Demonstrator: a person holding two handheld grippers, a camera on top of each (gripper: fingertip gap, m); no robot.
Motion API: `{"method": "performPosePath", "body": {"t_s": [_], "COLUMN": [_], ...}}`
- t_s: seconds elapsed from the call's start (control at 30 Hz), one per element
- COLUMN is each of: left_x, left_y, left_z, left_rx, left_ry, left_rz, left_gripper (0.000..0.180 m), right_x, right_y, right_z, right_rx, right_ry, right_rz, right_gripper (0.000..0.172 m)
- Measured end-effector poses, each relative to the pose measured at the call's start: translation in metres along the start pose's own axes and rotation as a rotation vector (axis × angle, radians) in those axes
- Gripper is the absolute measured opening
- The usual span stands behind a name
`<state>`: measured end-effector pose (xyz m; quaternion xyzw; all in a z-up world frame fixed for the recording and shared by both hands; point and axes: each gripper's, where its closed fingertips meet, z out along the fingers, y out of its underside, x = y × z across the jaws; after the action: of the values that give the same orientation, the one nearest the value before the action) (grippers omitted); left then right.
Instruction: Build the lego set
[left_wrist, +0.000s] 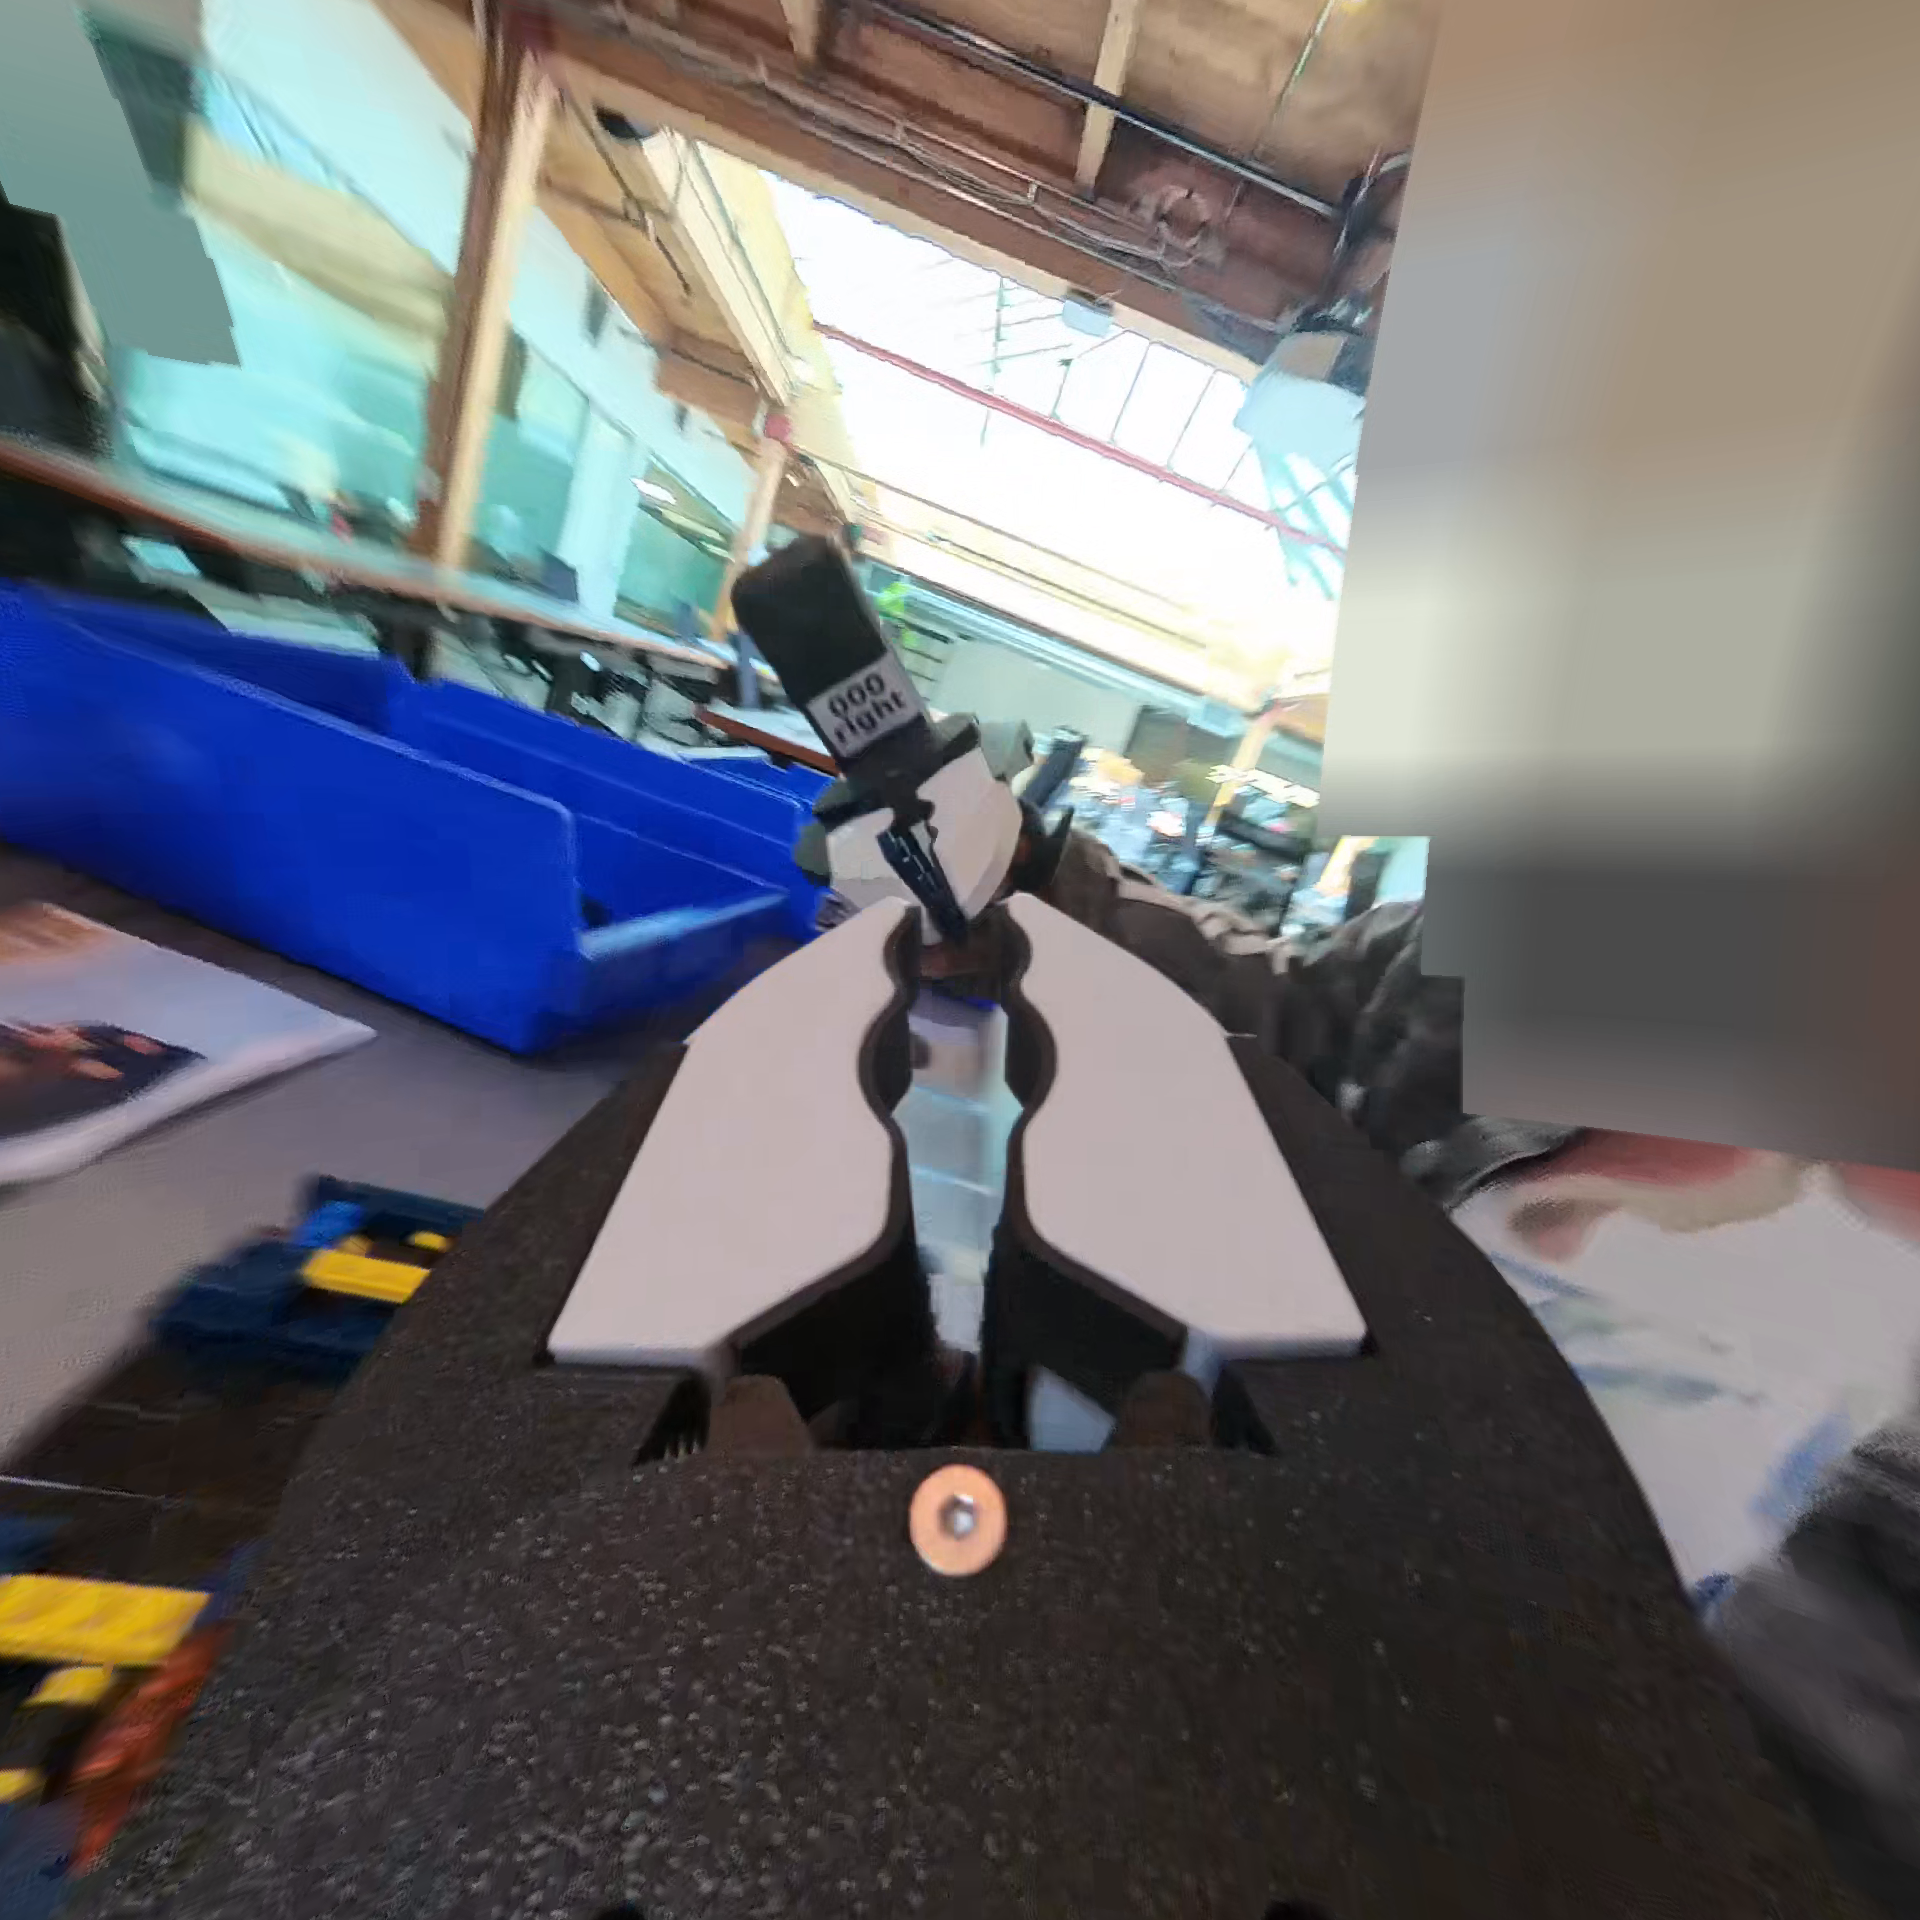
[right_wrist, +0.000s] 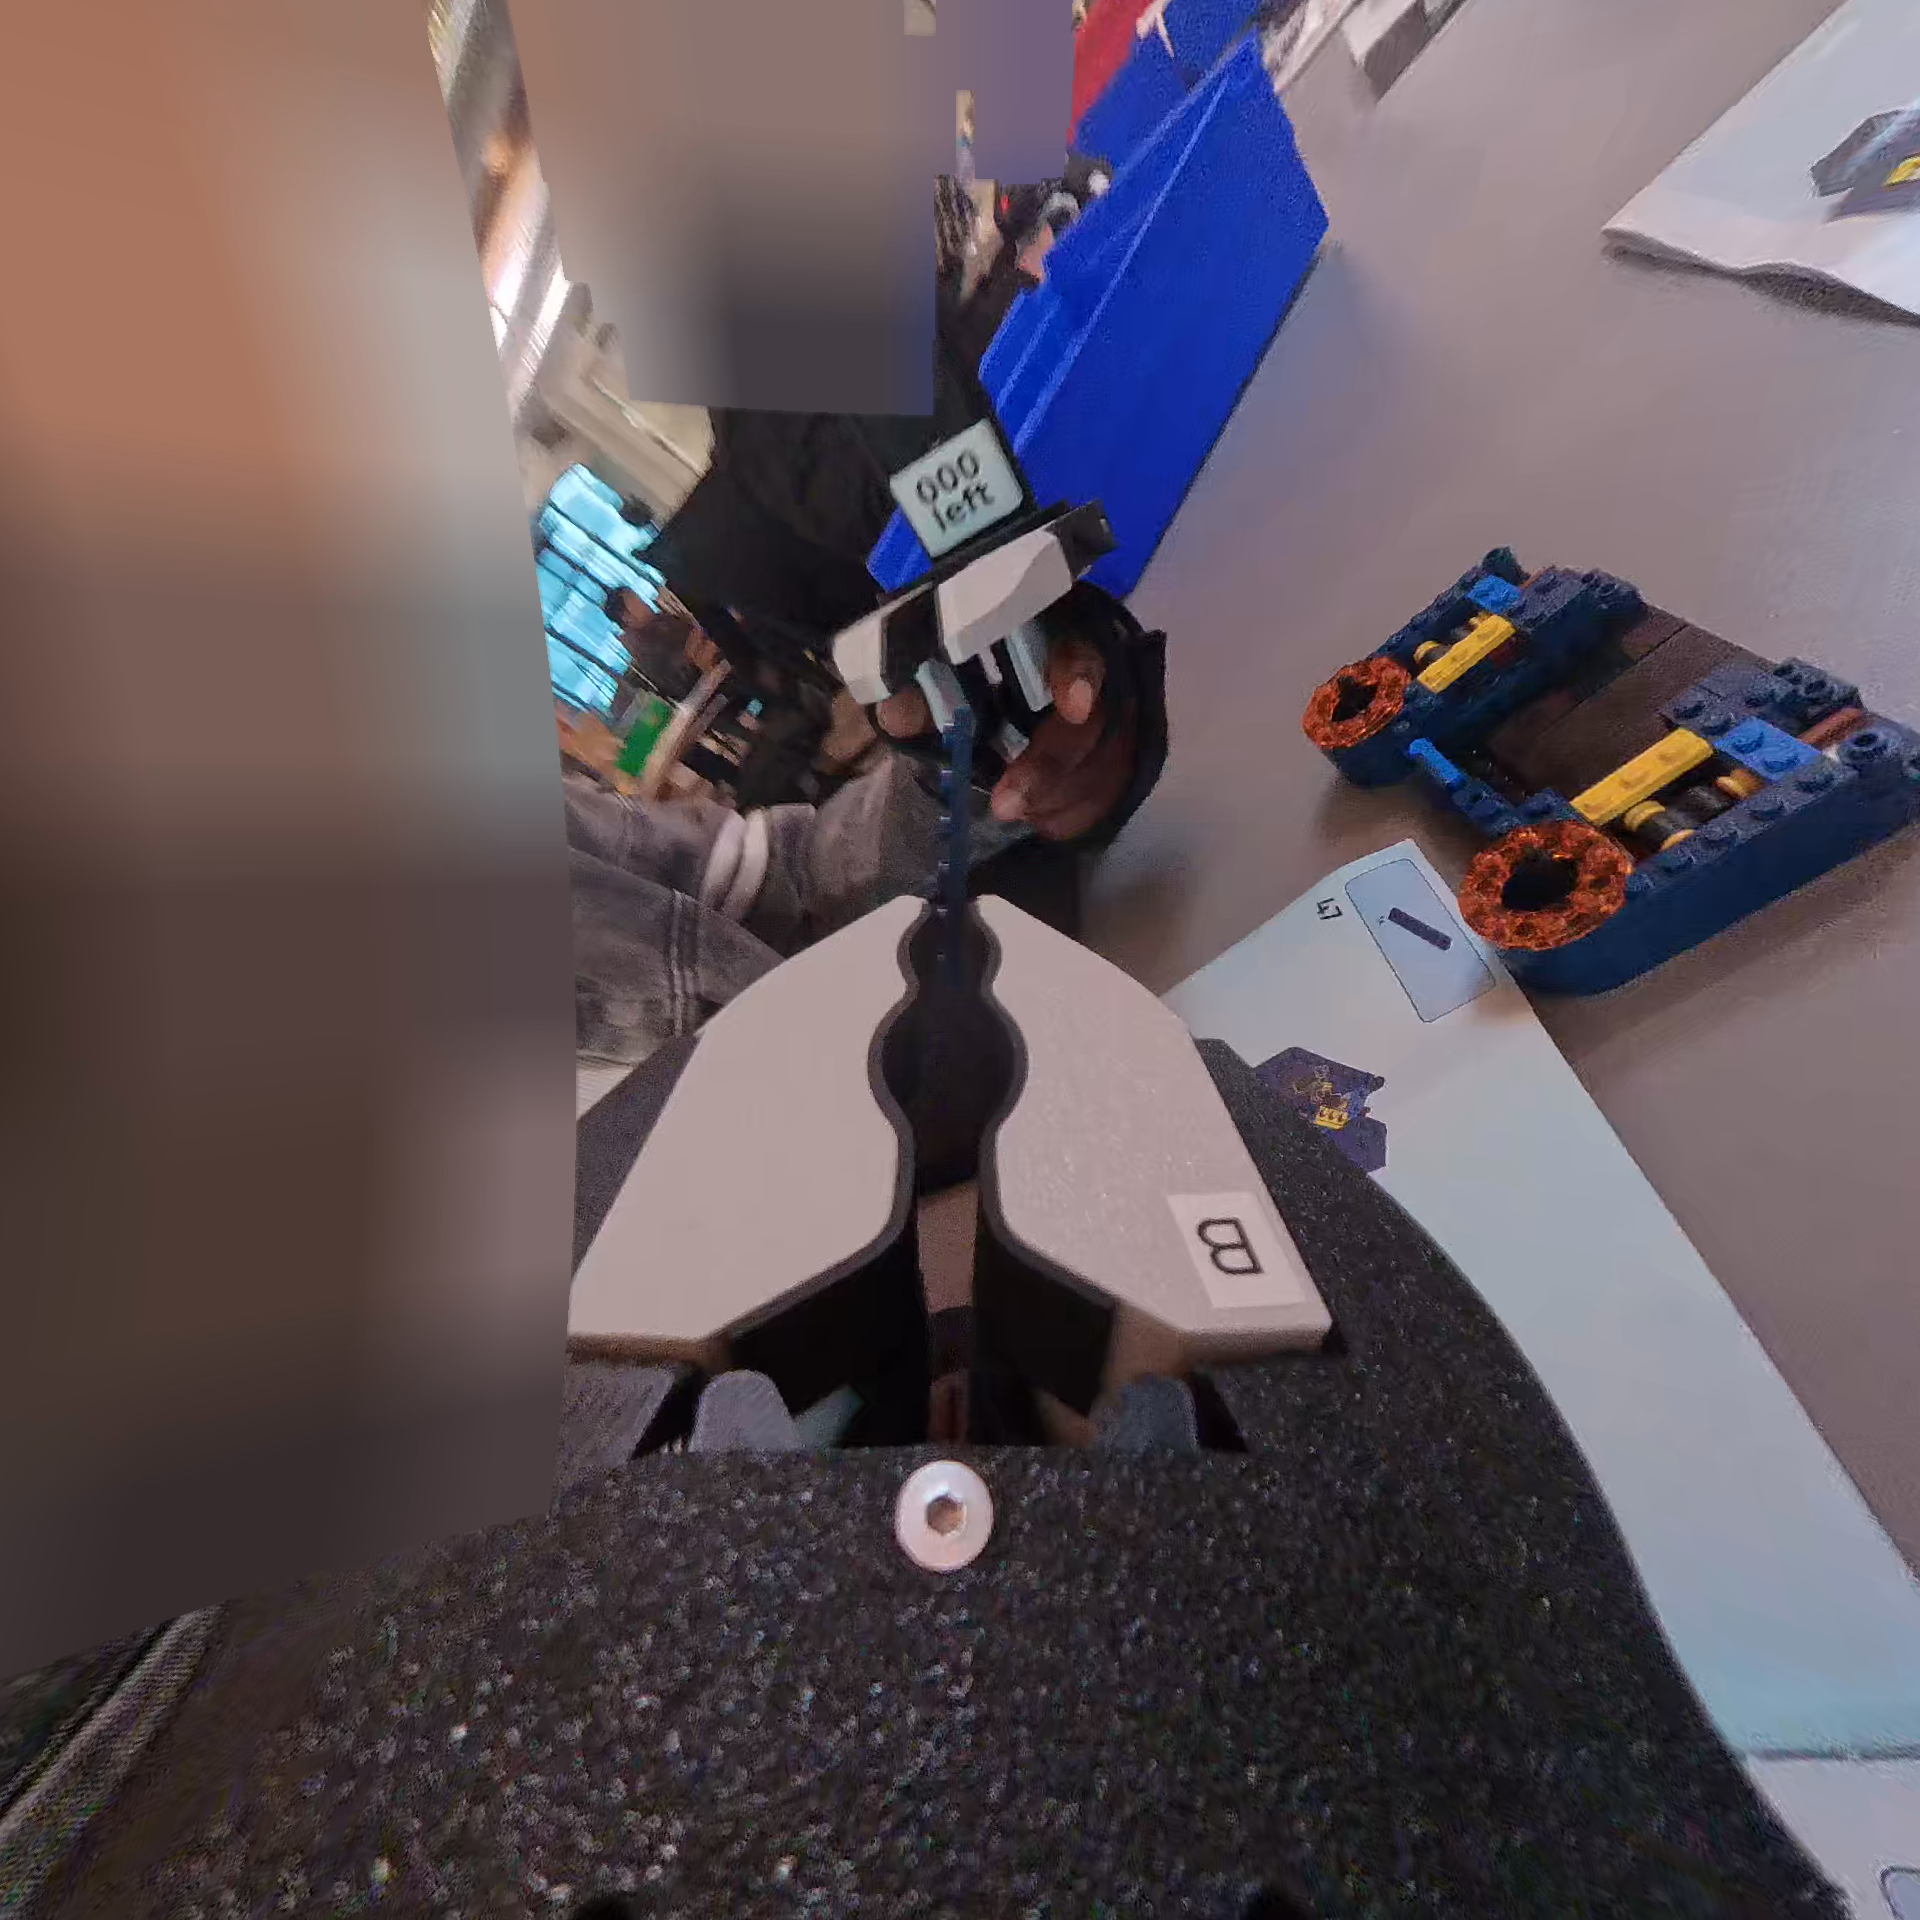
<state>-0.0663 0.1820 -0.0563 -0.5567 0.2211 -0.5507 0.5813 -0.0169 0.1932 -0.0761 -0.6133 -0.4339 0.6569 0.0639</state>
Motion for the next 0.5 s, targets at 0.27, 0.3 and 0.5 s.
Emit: {"method": "performPosePath", "body": {"t_s": [0.27, 0.3, 0.5], "left_x": [0.002, 0.001, -0.012], "left_y": [0.016, 0.018, 0.014], "left_z": [0.009, 0.01, 0.004], "left_rx": [-0.074, -0.086, -0.06], "left_ry": [0.021, 0.007, -0.088], "left_rz": [-0.216, -0.21, -0.208], "left_gripper": [0.017, 0.017, 0.004], "right_x": [0.001, 0.001, 0.015], "right_y": [0.011, 0.013, -0.001], "right_z": [0.026, 0.029, 0.031], "right_rx": [-0.184, -0.202, -0.164], "right_ry": [0.16, 0.161, 0.296], "right_rz": [-0.196, -0.203, -0.391], "right_gripper": [0.004, 0.004, 0.011]}}
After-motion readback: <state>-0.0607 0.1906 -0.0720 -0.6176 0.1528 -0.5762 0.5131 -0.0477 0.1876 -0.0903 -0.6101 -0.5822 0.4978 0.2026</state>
